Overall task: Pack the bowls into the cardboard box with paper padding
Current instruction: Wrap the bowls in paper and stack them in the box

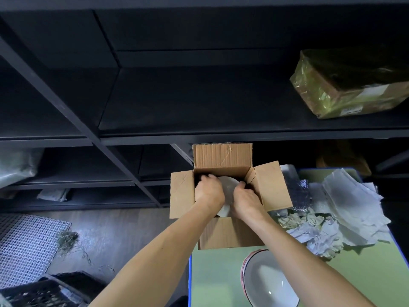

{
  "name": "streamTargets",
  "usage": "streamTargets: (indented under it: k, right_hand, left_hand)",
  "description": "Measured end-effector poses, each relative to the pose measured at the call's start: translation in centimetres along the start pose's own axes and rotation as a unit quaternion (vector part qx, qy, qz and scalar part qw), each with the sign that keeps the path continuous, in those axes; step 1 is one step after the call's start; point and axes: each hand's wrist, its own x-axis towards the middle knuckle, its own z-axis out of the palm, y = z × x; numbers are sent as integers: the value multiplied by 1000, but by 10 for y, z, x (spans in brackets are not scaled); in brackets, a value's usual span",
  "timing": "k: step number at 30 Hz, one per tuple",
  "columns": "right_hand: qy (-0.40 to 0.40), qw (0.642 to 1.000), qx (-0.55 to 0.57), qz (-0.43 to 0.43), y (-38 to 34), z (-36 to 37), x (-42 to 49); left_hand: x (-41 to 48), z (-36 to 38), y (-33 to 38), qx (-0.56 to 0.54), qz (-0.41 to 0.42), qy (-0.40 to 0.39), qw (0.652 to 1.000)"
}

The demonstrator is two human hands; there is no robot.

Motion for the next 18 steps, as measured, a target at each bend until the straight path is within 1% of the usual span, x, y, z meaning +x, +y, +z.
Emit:
streamTargets:
  k: [4, 6, 13, 18]
  right_hand:
    - [11, 1000, 11, -5, -1, -2, -4]
    - [12, 1000, 11, -6, -1, -2, -7]
    - [-21, 1000, 12, -5, -1, -5, -4]
    - [-38, 999, 2, -13, 0, -7, -3]
  left_hand:
    - [1, -3, -2, -54, -20, -3, 998]
    - [2, -3, -2, -63, -17, -11, 998]
    - [2, 0, -1, -16, 22, -18, 999]
    - [3, 4, -4, 13, 31, -20, 999]
